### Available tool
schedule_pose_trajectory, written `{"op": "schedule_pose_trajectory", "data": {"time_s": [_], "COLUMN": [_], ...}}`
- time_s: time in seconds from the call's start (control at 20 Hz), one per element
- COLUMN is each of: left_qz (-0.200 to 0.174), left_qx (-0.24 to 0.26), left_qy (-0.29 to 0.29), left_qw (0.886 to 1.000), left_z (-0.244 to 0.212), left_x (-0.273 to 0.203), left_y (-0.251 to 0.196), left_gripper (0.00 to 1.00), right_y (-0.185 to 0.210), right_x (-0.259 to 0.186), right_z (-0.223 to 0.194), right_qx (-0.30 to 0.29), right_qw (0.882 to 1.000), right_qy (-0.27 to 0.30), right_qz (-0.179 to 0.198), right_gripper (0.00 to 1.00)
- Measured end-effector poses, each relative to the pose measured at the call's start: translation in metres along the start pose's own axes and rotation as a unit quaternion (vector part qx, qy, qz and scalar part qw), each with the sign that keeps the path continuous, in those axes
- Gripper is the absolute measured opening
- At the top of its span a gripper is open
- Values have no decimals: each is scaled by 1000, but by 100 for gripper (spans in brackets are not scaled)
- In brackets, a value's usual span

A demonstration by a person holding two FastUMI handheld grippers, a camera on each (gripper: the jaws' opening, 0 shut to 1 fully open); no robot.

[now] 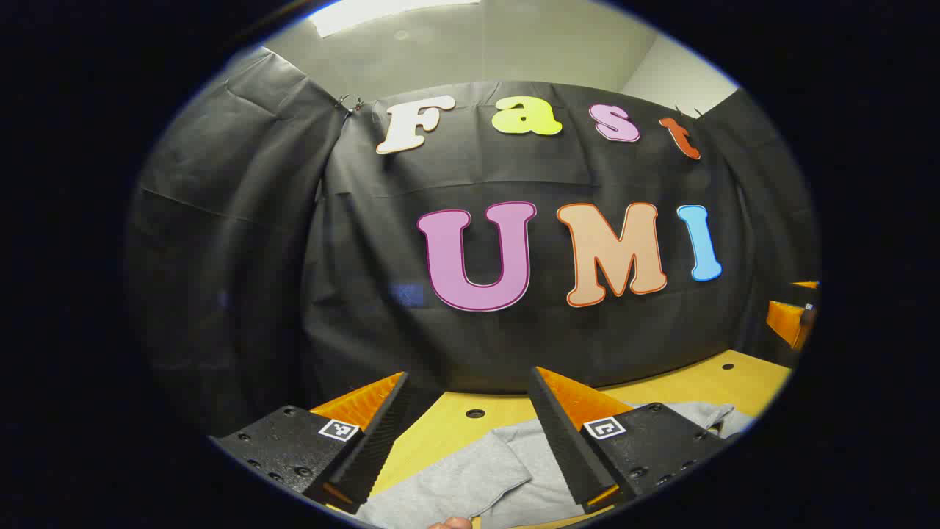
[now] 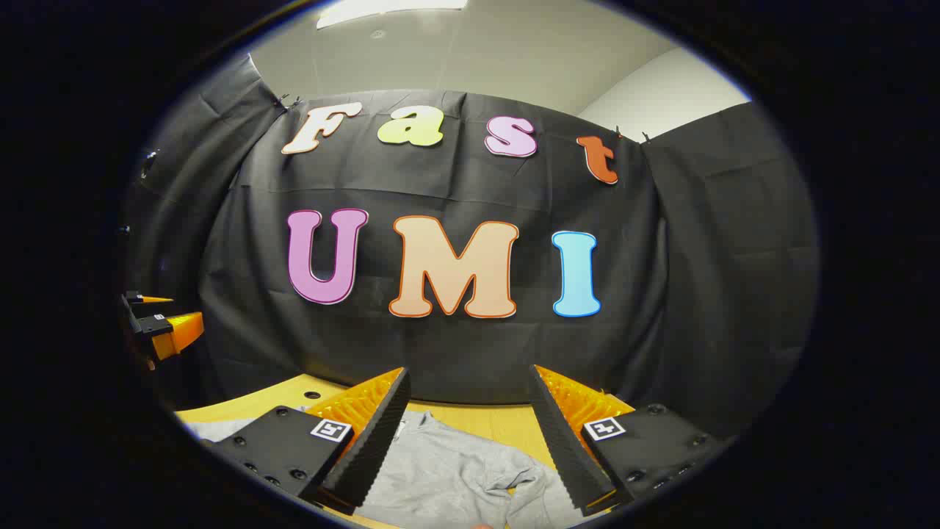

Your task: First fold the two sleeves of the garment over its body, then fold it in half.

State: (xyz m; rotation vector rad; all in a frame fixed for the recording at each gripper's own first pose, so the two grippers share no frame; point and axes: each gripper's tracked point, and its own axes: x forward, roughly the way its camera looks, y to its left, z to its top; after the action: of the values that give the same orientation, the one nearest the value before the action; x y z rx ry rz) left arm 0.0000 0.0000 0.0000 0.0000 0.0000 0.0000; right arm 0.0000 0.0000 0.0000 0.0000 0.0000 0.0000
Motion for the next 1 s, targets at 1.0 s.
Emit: {"op": "schedule_pose_trajectory", "data": {"time_s": [1.0], "left_qz": [-17], "left_qx": [4], "left_qy": [-15], "left_qw": [1000], "left_z": [12], "left_x": [12], "left_y": [-18], "left_gripper": [96], "right_y": [-42], "right_x": [2], "right_z": [-6], "right_qx": [-4], "right_qw": [999], "right_qy": [18], "right_qz": [-28], "right_gripper": [99]}}
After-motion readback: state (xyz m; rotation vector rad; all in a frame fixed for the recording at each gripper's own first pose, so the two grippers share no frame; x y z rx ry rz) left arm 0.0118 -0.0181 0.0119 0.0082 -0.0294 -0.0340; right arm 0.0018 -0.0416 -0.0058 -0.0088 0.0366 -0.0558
